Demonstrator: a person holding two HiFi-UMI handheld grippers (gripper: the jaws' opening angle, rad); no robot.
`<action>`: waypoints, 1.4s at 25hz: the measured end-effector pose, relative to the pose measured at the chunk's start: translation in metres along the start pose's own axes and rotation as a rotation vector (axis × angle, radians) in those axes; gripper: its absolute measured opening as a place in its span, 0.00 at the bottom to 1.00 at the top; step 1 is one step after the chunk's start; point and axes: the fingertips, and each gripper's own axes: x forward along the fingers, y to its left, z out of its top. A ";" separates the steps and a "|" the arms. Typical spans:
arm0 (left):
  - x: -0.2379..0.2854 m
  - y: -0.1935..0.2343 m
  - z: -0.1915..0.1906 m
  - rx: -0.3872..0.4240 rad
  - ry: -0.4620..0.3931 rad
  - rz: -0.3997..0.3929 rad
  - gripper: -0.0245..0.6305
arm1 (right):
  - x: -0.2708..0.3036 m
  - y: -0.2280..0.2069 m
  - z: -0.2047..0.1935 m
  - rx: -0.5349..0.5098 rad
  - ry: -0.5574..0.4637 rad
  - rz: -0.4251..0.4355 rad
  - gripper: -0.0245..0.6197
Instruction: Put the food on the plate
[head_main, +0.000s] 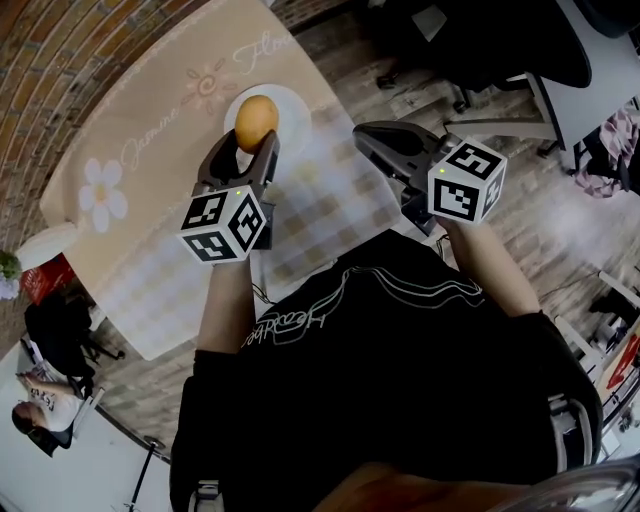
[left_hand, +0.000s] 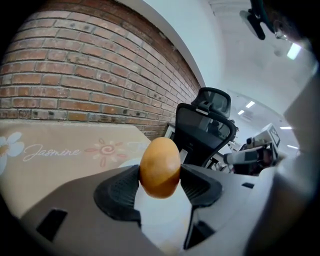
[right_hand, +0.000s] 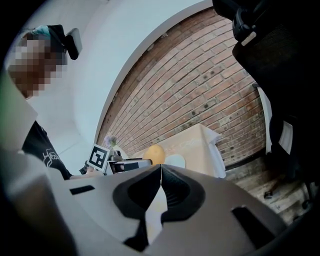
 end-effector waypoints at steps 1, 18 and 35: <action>0.003 0.001 -0.003 0.007 0.008 0.005 0.43 | 0.000 -0.002 -0.002 0.005 0.002 -0.002 0.03; 0.020 0.009 -0.025 0.092 0.064 0.063 0.43 | 0.009 -0.002 -0.025 0.052 0.029 0.022 0.03; 0.023 -0.003 -0.031 0.088 0.071 0.014 0.46 | -0.002 0.001 -0.031 0.069 0.024 0.018 0.03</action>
